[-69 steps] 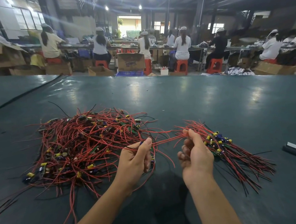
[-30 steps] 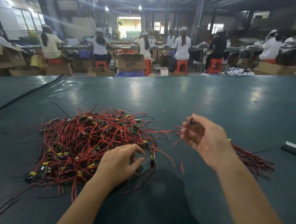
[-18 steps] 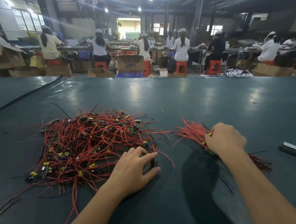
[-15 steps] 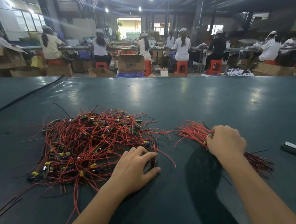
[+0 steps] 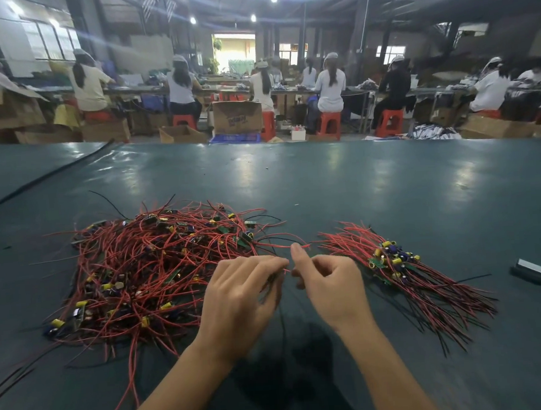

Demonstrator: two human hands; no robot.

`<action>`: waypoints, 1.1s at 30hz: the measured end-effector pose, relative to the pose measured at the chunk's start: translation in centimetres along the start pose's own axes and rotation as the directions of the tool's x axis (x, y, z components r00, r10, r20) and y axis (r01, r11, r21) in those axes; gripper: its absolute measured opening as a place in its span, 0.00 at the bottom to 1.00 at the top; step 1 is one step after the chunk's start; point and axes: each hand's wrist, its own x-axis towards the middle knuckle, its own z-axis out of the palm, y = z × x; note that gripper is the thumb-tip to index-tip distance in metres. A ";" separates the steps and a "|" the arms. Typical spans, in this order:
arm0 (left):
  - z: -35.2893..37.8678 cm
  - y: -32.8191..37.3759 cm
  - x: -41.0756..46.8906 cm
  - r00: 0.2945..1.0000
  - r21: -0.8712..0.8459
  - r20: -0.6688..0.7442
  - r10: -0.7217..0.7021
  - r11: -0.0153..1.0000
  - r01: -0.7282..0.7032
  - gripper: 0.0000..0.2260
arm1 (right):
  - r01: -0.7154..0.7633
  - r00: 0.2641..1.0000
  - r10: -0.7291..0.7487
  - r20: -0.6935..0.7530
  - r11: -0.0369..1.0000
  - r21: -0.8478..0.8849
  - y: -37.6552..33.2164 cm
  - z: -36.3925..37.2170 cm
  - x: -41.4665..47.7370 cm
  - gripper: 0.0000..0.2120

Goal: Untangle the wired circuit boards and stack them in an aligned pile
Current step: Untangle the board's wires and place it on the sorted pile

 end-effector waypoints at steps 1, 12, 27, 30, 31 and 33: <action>-0.1 0.1 0.1 0.998 0.004 -0.036 0.044 0.999 -0.044 0.09 | -0.026 0.999 0.022 0.033 0.993 0.113 -0.3 0.3 -0.4 0.25; -1.5 0.8 0.8 0.952 0.023 -0.168 0.256 0.966 -0.256 0.15 | -0.582 0.792 0.325 0.517 0.660 0.475 -1.9 0.0 -1.8 0.18; -0.6 1.1 0.7 0.782 -0.531 0.320 -0.534 0.582 0.615 0.24 | -0.057 0.998 0.041 0.041 0.824 0.564 -1.1 0.5 -1.6 0.10; -0.3 0.9 0.9 0.626 -0.640 0.516 -0.584 0.223 0.735 0.26 | 0.031 0.993 -0.082 0.089 0.886 0.463 -0.9 0.9 -2.0 0.09; -0.3 0.8 1.0 0.616 -0.649 0.535 -0.579 0.186 0.738 0.24 | 0.049 0.991 -0.098 0.092 0.899 0.435 -0.9 1.0 -2.0 0.09; -0.4 0.8 1.1 0.614 -0.659 0.540 -0.575 0.164 0.734 0.20 | 0.067 0.992 -0.105 0.073 0.913 0.402 -0.7 1.2 -2.0 0.09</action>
